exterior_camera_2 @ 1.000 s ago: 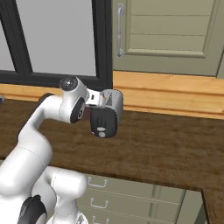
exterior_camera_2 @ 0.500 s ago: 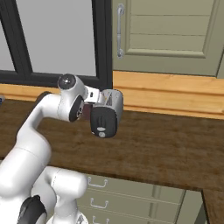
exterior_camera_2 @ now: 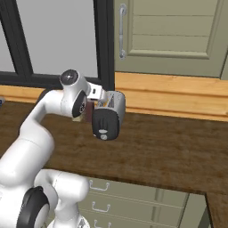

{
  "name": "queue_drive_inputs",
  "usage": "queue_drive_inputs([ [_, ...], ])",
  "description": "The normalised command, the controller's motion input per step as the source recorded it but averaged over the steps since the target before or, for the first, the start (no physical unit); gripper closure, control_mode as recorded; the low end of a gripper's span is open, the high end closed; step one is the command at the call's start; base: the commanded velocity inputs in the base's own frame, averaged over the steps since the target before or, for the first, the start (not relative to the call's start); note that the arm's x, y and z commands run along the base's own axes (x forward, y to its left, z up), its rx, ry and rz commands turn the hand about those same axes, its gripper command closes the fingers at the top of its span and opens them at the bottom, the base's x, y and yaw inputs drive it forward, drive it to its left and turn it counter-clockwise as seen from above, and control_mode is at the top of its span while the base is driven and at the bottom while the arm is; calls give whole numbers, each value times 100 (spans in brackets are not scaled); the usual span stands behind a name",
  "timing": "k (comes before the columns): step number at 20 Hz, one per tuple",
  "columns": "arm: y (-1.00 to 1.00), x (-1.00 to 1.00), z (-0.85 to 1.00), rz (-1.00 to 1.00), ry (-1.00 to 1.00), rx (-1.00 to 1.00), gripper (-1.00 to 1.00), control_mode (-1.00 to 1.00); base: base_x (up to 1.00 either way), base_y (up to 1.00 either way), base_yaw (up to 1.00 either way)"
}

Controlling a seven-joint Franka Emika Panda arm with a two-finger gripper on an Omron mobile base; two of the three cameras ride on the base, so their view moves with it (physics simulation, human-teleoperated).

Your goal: Start the toaster. Once the lever pops up, take the bread to the plate on the dining counter.

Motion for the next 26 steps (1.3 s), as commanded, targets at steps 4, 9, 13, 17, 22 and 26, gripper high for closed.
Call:
queue_drive_inputs([
  [4,0,38,0,-5,-2,0,-100,-100,0,0,0],
  [9,2,24,0,-3,-1,0,-100,-100,0,0,0],
  [13,0,21,0,0,0,0,-100,-100,0,0,0],
  [17,0,28,-16,0,0,0,-100,-100,0,0,0],
  [22,0,12,-33,0,0,0,-100,-100,0,0,0],
  [26,0,10,-34,0,2,0,-100,-100,0,0,0],
])
